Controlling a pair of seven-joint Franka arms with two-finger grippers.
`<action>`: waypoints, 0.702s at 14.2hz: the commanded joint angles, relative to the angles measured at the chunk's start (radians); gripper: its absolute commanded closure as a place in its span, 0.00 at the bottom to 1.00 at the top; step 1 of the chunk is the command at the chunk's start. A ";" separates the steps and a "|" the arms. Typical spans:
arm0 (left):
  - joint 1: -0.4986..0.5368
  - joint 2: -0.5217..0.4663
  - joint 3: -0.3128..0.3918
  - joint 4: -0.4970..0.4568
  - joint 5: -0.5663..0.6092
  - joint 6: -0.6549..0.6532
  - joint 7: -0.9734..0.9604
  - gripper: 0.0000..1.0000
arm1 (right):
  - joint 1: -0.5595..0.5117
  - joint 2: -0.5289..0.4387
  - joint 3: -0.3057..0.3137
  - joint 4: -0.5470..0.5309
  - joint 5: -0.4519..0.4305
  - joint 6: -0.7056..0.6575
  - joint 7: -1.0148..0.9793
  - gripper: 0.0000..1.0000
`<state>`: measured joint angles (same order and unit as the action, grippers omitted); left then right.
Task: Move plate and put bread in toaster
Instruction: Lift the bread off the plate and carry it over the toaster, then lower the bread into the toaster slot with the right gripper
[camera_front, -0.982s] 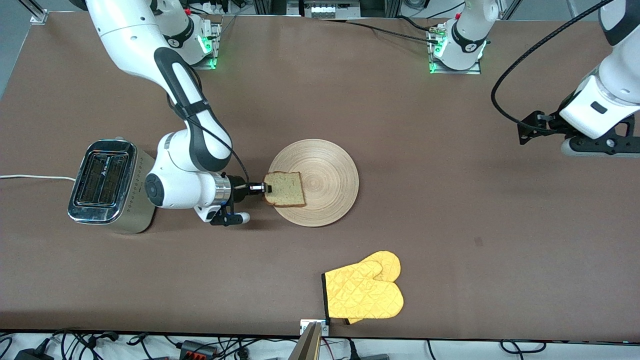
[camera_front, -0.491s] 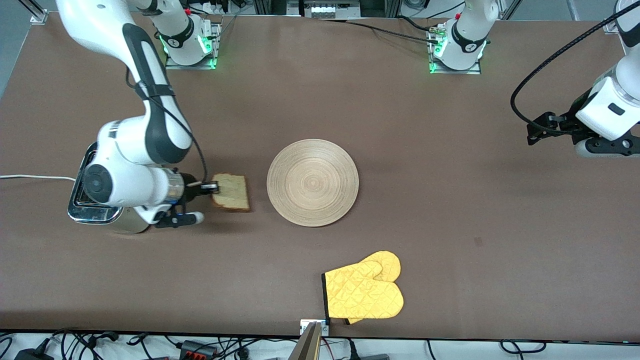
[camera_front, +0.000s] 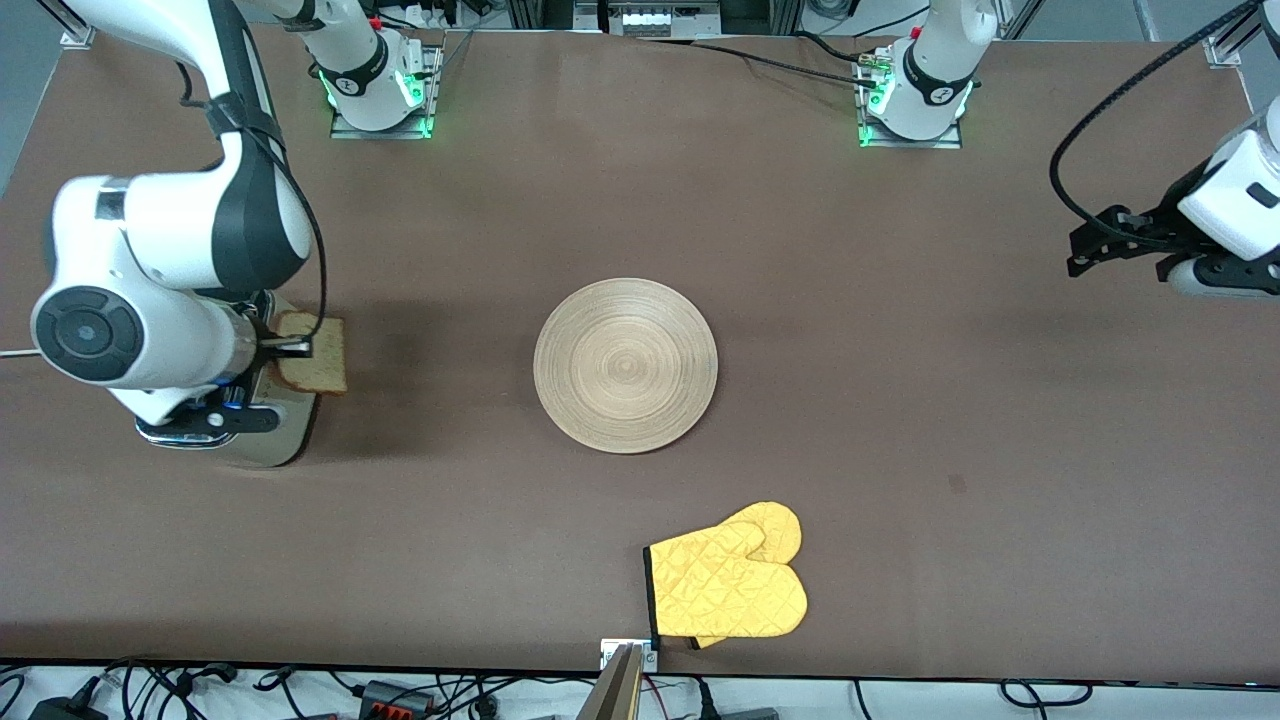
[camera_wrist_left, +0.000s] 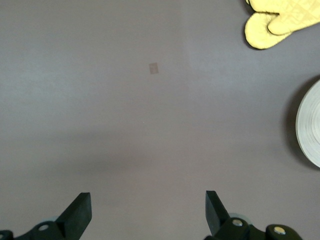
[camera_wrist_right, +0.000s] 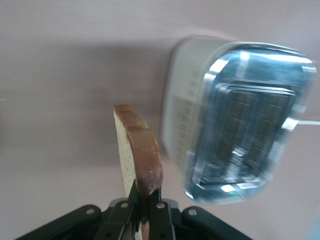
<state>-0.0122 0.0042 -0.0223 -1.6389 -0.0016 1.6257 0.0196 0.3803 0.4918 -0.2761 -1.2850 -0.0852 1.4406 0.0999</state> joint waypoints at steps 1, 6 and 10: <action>-0.022 -0.082 0.022 -0.113 -0.008 0.045 0.014 0.00 | 0.000 -0.047 -0.011 0.047 -0.089 -0.086 0.021 1.00; -0.012 -0.061 0.012 -0.087 -0.008 0.029 0.011 0.00 | -0.044 -0.049 -0.022 0.027 -0.217 -0.068 0.008 1.00; -0.009 -0.061 0.013 -0.087 -0.008 0.029 0.011 0.00 | -0.055 -0.035 -0.022 -0.010 -0.222 -0.060 0.026 1.00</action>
<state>-0.0178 -0.0376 -0.0162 -1.7084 -0.0016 1.6449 0.0199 0.3228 0.4591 -0.3006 -1.2808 -0.2862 1.3708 0.1056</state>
